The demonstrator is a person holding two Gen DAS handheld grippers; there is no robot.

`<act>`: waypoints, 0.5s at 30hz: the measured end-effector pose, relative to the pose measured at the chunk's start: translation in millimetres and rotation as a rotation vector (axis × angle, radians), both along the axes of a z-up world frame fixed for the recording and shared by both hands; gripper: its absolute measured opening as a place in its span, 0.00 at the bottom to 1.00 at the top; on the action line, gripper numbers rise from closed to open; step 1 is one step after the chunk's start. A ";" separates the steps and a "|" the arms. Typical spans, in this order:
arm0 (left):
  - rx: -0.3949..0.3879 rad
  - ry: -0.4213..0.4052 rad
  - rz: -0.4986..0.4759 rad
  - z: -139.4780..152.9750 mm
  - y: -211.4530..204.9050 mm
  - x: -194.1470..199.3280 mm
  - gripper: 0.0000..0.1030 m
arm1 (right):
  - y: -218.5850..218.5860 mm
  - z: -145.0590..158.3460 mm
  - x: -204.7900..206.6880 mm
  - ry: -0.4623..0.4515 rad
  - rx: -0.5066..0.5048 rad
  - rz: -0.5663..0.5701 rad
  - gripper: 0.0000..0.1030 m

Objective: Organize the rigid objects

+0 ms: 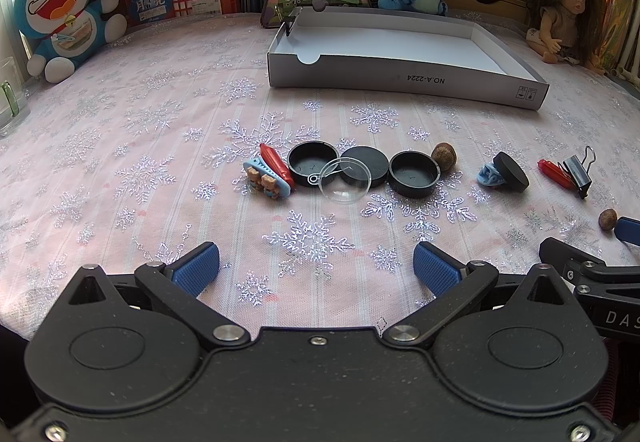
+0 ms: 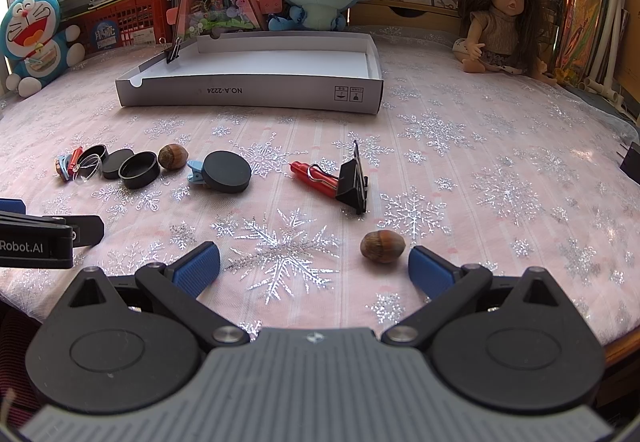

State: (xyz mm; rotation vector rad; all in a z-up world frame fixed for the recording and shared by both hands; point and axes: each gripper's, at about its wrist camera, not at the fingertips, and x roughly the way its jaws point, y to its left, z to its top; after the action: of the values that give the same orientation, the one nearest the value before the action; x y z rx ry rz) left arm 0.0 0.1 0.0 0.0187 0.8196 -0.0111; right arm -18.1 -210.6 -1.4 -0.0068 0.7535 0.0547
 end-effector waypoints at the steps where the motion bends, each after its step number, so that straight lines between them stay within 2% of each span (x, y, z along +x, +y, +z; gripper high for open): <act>1: 0.000 0.000 0.000 0.0 0.0 0.0 1.00 | -0.1 -0.1 0.1 0.000 0.000 0.000 1.00; 15: -0.005 -0.033 -0.019 -0.6 7.7 -6.1 1.00 | -8.2 2.4 -2.5 -0.006 0.004 0.008 1.00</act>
State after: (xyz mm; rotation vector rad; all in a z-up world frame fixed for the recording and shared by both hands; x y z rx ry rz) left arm -6.1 7.9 -0.6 0.0224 0.7866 -0.0309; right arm -20.6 -218.7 1.0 -0.0062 0.7475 0.0641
